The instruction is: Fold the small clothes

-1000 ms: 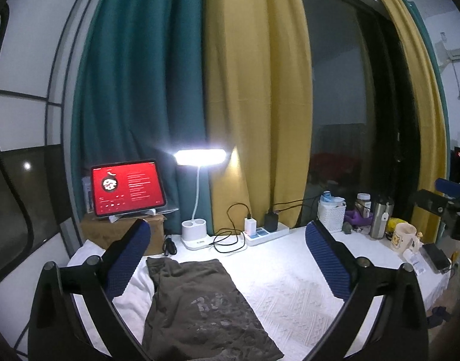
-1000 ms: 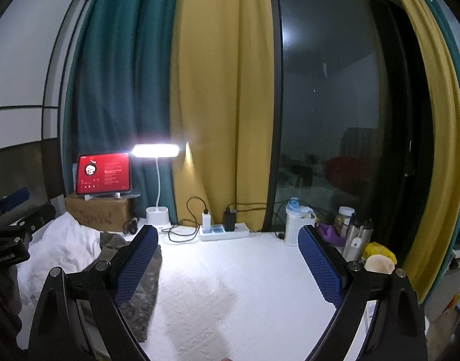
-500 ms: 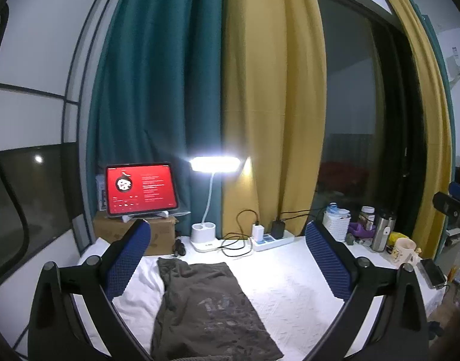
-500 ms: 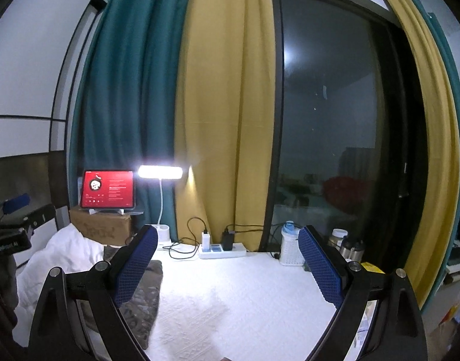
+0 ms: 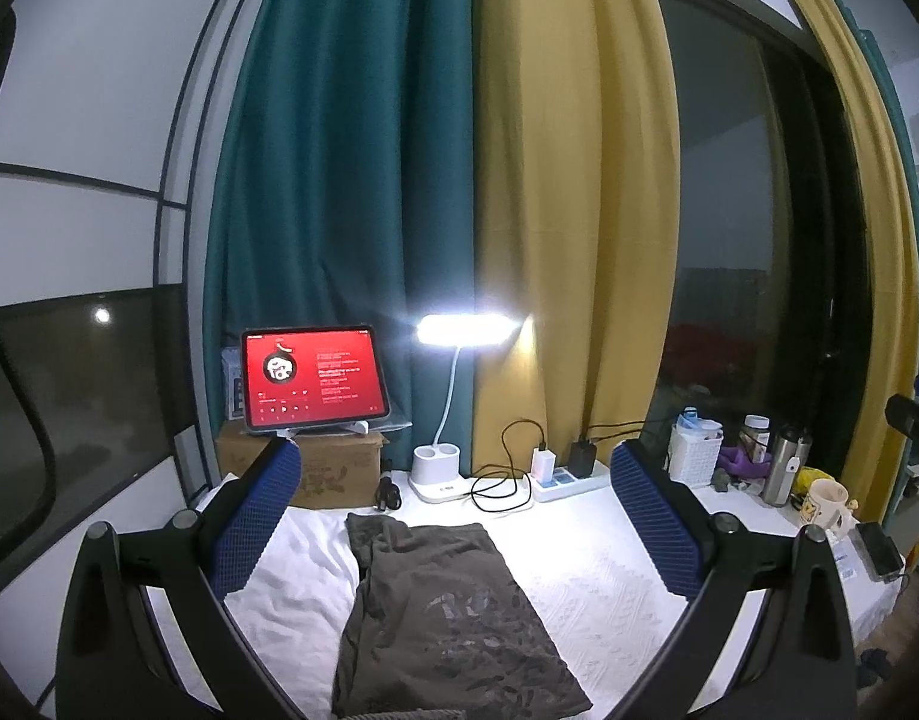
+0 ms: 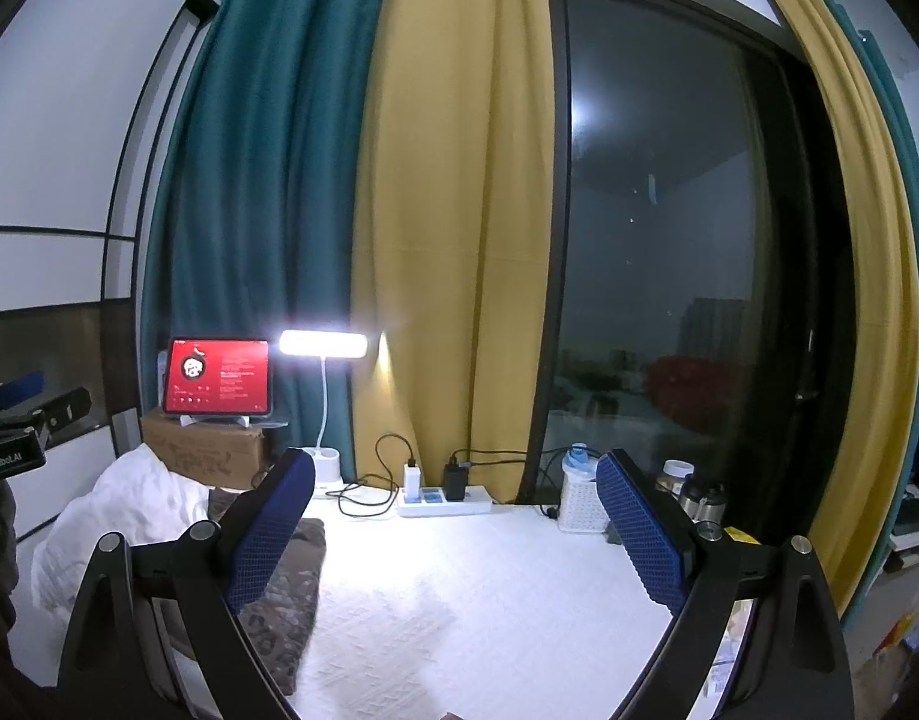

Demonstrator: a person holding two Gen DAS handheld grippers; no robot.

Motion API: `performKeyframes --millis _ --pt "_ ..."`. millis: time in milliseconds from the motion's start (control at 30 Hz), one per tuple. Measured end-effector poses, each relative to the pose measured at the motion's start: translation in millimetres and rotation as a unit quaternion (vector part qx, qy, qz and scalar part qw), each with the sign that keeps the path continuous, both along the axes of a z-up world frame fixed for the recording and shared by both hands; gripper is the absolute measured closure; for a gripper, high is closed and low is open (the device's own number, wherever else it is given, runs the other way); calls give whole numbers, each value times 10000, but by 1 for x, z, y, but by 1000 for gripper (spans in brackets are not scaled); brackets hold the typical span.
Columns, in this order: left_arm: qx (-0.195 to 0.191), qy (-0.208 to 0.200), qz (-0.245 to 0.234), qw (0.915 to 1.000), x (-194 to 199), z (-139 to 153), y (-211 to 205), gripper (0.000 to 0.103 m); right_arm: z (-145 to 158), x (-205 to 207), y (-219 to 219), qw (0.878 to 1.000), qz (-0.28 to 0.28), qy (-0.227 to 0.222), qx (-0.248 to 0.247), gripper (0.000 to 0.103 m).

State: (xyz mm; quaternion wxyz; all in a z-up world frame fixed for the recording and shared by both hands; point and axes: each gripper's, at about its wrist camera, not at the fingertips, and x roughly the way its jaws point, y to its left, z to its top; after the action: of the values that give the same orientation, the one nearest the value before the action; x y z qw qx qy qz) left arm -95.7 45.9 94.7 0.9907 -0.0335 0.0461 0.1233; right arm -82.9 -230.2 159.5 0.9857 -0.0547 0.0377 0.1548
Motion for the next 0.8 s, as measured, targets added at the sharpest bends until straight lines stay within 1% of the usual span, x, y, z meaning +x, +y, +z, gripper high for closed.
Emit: performKeyframes --millis 300,533,800 --pt "14 118 9 9999 4 -2 -1 1 -2 1 3 10000 0 63 -16 7" --pt "33 218 -73 9997 10 -5 -1 1 -4 1 4 10000 12 72 -20 7" --pt "33 243 -93 9997 11 -5 -1 1 -5 1 6 10000 35 52 -46 7"
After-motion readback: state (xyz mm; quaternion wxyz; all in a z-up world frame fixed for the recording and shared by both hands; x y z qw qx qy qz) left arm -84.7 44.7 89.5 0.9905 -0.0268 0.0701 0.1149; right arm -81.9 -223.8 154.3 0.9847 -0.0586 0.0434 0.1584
